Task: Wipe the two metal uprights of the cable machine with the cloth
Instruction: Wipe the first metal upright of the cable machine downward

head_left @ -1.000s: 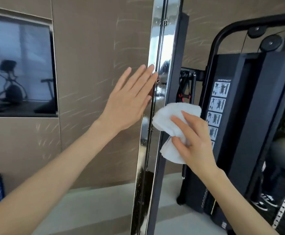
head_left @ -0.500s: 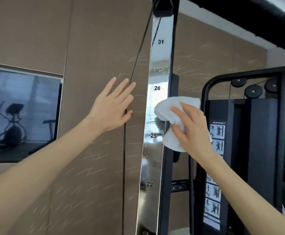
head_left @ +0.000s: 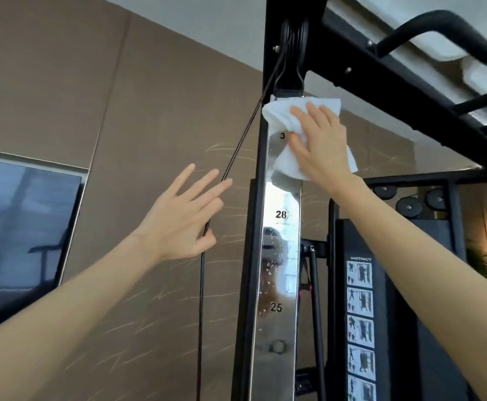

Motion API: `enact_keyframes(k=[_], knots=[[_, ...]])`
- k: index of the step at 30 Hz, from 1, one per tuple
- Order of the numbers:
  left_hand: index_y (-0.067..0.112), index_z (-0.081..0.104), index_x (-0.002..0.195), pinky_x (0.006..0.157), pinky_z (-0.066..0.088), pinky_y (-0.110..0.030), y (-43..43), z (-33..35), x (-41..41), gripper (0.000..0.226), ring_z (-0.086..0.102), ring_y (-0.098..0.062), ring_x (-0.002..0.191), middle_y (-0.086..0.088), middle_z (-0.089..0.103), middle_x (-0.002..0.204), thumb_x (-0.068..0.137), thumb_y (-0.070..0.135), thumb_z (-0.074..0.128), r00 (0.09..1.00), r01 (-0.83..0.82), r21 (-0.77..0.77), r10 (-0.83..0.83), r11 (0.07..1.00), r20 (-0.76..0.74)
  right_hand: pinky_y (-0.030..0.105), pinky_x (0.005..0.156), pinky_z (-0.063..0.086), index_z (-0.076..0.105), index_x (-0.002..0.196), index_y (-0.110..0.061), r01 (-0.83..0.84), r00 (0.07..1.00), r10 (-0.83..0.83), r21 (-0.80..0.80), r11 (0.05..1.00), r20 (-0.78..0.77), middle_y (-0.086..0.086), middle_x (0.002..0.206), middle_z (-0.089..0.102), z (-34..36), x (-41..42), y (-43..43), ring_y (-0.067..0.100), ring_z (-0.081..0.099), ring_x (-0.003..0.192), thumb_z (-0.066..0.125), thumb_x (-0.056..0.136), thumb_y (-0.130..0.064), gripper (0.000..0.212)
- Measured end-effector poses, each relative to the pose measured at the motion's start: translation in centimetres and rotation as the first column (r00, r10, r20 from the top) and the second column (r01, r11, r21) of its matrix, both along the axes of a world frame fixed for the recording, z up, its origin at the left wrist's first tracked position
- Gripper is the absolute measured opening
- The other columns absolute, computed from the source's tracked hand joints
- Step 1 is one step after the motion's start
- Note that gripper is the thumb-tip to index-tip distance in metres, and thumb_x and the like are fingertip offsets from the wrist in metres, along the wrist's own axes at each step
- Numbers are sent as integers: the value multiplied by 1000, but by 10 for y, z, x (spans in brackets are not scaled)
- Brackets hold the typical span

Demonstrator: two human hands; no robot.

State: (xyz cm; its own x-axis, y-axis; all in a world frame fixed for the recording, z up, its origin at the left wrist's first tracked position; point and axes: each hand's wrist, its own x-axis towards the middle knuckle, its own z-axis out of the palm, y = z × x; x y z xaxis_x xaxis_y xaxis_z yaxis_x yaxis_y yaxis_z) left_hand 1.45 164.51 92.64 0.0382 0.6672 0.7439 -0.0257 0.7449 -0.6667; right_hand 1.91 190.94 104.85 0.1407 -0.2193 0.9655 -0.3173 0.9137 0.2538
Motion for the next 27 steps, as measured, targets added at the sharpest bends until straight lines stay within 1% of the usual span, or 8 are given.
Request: enact_keyframes(k=[4, 9, 14, 16, 19, 23, 25, 27], knots=[[5, 64, 91, 115, 20, -60, 6, 18, -10, 43, 44, -36, 137, -14, 52, 145, 76, 39, 42, 999, 33, 14, -33, 999, 10, 49, 105, 26, 45, 140, -17, 109, 994, -110, 41, 993, 29, 11, 149, 36, 36, -17, -10, 34, 26, 138, 46, 95, -27, 46], [5, 63, 87, 115, 22, -59, 0, 30, -18, 38, 49, -36, 133, -14, 60, 134, 76, 37, 46, 995, 87, -51, -89, 995, -35, 47, 106, 19, 42, 141, -23, 202, 978, -200, -15, 979, 57, 6, 155, 25, 53, -42, -32, 31, 14, 143, 42, 97, -35, 45], [9, 61, 83, 117, 21, -58, -3, 31, -16, 32, 46, -33, 136, -11, 58, 137, 75, 37, 48, 991, 131, -49, -132, 990, -8, 52, 103, 25, 53, 132, -11, 76, 997, -78, 165, 983, 3, 16, 146, 40, 18, -39, -20, 40, 27, 137, 46, 91, -27, 44], [10, 62, 84, 118, 20, -58, -6, 30, -11, 32, 45, -32, 137, -10, 57, 138, 76, 38, 48, 989, 146, -44, -146, 988, 2, 49, 107, 21, 52, 134, -13, 45, 998, -54, 211, 976, 39, 14, 148, 38, 1, -39, -12, 38, 24, 140, 42, 91, -29, 48], [11, 63, 86, 118, 18, -57, -9, 30, -6, 33, 44, -33, 137, -9, 56, 140, 77, 40, 49, 989, 146, -43, -146, 988, 10, 49, 110, 18, 49, 137, -18, 65, 993, -85, 210, 976, 88, 10, 152, 32, 19, -35, -11, 34, 19, 142, 35, 91, -35, 52], [13, 63, 88, 119, 17, -55, -8, 28, -3, 34, 42, -32, 139, -8, 54, 143, 79, 42, 48, 988, 148, -16, -148, 989, 39, 54, 108, 23, 52, 135, -15, 119, 986, -136, 158, 980, 99, 14, 149, 35, 52, -35, -22, 38, 22, 140, 34, 90, -35, 53], [13, 63, 89, 119, 16, -55, -6, 24, -2, 34, 40, -31, 139, -7, 53, 144, 79, 41, 47, 986, 157, 4, -157, 988, 60, 59, 104, 28, 56, 130, -12, 91, 992, -106, 192, 977, 66, 18, 143, 43, 29, -39, -20, 43, 30, 135, 37, 89, -35, 51], [14, 64, 92, 120, 15, -54, -6, 23, -1, 34, 39, -30, 141, -7, 51, 146, 80, 41, 46, 983, 161, 24, -162, 987, 86, 59, 104, 26, 58, 129, -11, 43, 996, -61, 260, 965, 60, 19, 142, 45, -6, -39, -13, 44, 31, 135, 38, 89, -34, 50]])
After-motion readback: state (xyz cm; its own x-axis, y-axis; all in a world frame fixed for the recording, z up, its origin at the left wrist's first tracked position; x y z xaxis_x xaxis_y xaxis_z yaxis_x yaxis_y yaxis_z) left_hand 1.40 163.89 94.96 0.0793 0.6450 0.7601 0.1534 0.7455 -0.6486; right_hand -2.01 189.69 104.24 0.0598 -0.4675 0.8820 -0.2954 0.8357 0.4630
